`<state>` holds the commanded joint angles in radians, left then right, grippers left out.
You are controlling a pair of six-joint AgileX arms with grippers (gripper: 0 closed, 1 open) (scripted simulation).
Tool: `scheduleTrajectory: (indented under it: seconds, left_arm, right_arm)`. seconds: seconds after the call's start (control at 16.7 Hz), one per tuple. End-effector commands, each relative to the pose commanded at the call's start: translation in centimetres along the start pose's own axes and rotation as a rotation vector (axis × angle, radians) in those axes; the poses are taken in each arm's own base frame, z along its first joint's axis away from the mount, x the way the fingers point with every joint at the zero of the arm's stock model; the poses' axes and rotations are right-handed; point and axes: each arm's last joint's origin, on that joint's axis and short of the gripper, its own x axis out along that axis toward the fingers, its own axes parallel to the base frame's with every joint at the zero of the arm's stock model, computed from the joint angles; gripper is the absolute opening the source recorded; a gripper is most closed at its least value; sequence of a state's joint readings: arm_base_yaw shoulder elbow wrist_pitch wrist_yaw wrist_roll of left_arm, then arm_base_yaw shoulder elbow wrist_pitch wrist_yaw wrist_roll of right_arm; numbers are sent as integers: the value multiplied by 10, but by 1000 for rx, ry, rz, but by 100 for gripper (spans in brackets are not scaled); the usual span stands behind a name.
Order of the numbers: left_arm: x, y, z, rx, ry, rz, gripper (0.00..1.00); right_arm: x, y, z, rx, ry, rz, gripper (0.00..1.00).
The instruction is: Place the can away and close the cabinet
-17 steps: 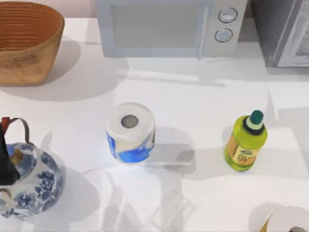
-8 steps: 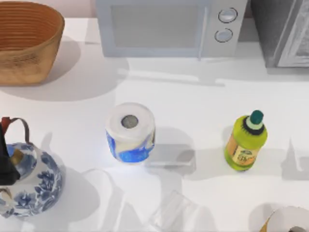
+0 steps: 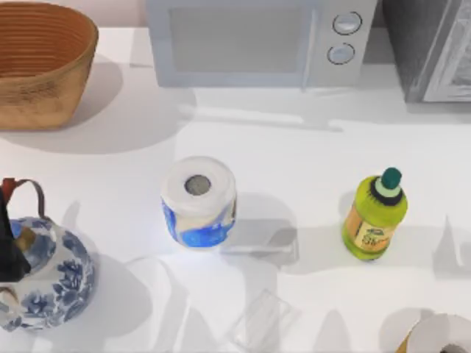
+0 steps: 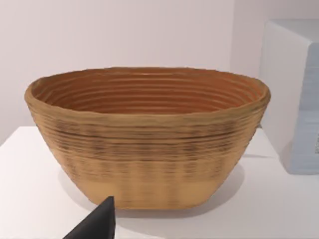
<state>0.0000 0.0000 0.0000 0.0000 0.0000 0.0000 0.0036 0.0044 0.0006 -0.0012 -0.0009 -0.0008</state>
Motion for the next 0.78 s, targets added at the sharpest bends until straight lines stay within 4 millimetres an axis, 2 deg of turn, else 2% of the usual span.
scheduleTrajectory:
  seconds: [0.18, 0.42, 0.6, 0.78]
  left_arm:
    - [0, 0, 0, 0, 0, 0, 100]
    - [0, 0, 0, 0, 0, 0, 100]
    - [0, 0, 0, 0, 0, 0, 100]
    - [0, 0, 0, 0, 0, 0, 100]
  right_arm:
    - [2, -2, 3, -3, -6, -1, 100]
    - [11, -16, 21, -15, -36, 1, 100]
    - [27, -36, 38, -23, -51, 5, 100]
    - [47, -70, 50, -32, -56, 7, 100]
